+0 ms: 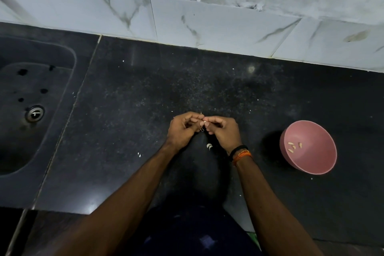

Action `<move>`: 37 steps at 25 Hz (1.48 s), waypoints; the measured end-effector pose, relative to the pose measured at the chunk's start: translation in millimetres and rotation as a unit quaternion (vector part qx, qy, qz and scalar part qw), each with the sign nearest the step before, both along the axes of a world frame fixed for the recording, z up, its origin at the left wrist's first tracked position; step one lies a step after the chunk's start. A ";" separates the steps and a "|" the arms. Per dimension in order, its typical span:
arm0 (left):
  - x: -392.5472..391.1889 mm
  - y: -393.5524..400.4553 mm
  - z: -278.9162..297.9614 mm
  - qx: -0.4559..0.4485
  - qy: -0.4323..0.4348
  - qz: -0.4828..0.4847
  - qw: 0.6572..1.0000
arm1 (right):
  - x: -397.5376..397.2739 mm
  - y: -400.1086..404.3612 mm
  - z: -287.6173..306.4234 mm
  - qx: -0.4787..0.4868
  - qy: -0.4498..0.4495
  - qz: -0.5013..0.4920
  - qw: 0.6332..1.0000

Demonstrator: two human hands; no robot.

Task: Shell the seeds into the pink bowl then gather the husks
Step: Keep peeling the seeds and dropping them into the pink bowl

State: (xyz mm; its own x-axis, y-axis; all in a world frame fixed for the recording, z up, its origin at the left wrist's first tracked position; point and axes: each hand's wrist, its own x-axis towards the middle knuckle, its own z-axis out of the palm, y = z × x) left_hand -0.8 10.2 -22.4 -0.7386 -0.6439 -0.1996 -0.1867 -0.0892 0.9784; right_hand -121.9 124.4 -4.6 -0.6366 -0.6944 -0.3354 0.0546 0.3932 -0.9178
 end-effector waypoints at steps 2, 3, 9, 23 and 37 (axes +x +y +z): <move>-1.9 -2.4 -2.7 0.018 0.005 0.010 1.000 | 0.4 0.3 -0.9 -0.015 -0.016 -0.012 1.000; -2.8 -3.5 -3.3 0.022 0.003 0.013 1.000 | 0.4 0.8 -1.7 -0.024 -0.021 -0.021 0.999; -3.0 -2.2 -4.6 0.002 0.000 0.012 1.000 | 2.0 -2.9 -8.5 -0.008 0.049 -0.029 0.998; -2.4 -5.0 -8.3 0.044 0.006 0.013 0.999 | 2.0 -0.7 -9.9 -0.017 0.045 -0.007 0.999; -1.4 -8.7 -5.8 0.060 0.019 0.000 0.998 | 0.8 -3.1 -9.4 -0.021 -0.012 -0.024 0.999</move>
State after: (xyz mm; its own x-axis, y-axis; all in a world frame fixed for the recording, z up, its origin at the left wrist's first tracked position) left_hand -2.2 1.5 -28.2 -0.7476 -0.6167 -0.2467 -0.1488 -0.2065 0.9671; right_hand -121.1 121.3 -13.9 -0.6616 -0.6775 -0.3215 0.0946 0.3499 -0.9320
